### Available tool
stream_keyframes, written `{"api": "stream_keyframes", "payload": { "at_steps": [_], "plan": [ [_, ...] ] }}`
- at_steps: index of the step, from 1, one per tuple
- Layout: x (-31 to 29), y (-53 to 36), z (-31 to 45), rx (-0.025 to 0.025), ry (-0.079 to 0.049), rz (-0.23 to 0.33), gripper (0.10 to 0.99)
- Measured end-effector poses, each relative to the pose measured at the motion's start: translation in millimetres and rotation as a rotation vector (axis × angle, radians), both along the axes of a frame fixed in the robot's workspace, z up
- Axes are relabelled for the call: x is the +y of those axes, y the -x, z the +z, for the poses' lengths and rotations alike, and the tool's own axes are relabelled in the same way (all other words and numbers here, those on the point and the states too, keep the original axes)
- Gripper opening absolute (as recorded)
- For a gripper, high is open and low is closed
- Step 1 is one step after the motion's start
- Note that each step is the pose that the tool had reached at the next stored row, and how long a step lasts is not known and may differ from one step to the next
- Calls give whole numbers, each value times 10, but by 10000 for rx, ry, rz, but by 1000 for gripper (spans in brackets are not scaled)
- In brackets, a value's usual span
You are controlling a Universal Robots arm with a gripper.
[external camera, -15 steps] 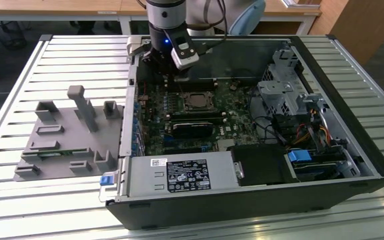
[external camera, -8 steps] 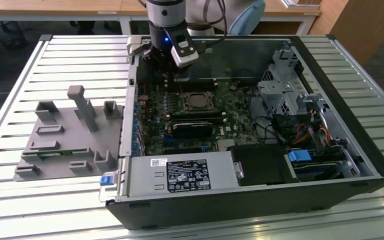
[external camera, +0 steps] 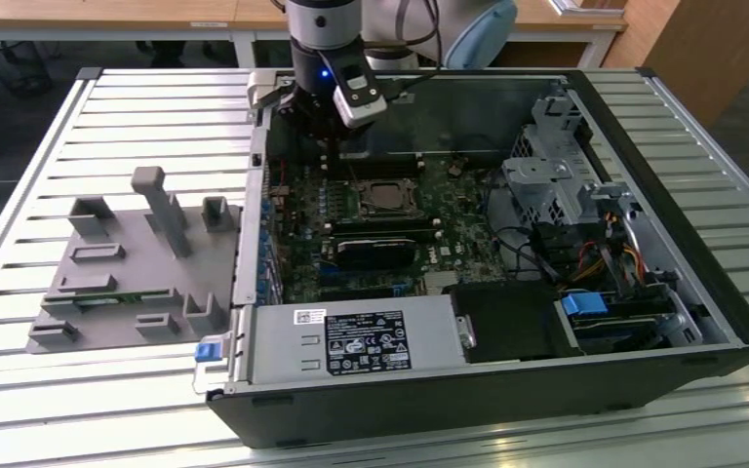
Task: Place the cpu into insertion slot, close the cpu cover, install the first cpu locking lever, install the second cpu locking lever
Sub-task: 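Install the first cpu locking lever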
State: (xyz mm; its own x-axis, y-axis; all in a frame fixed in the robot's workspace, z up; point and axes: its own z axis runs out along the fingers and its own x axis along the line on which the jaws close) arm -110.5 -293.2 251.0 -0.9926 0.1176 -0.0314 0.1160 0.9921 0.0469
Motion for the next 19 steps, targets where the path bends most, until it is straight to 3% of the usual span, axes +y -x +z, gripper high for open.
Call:
{"api": "stream_keyframes", "payload": {
  "at_steps": [8,13,19],
  "plan": [
    [31,-83,0,0,0,1,106],
    [40,-201,-2,0,0,1,106],
    [42,-404,-15,26,1,11,106]
  ]
}}
